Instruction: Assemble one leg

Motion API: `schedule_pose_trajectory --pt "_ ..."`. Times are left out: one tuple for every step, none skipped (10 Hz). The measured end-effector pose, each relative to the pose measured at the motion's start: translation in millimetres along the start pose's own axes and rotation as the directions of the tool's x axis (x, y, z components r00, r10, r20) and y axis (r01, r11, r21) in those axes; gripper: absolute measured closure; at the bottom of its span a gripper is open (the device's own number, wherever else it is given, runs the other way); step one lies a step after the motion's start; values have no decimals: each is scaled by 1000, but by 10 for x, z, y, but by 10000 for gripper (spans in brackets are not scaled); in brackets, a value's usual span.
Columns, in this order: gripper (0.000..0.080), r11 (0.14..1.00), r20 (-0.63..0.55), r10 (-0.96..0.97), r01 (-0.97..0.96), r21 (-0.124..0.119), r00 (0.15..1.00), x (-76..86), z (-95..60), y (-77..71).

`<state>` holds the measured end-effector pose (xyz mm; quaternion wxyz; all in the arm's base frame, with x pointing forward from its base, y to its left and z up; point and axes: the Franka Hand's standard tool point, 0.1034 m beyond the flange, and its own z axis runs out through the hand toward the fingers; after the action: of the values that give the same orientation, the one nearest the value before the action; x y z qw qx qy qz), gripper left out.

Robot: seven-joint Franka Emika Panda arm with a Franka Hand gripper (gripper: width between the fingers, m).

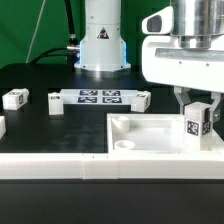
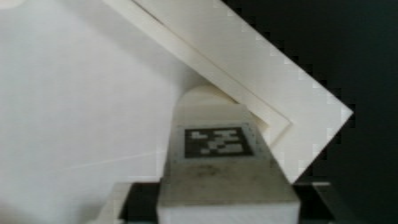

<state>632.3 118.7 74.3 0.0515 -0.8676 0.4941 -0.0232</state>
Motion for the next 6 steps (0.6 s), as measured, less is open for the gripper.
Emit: schedule_pose_trajectory --pt "509 993 5 115 -115 3 993 -13 1 1" --pt "509 977 7 215 -215 7 977 -21 3 -2" --pt "509 954 11 301 -301 11 954 -32 5 -7" --pt "509 909 15 416 -416 12 909 -36 6 -13" --pt "509 858 20 513 -514 12 858 -34 7 -16" --pt "509 808 25 589 -589 11 808 -35 8 -18"
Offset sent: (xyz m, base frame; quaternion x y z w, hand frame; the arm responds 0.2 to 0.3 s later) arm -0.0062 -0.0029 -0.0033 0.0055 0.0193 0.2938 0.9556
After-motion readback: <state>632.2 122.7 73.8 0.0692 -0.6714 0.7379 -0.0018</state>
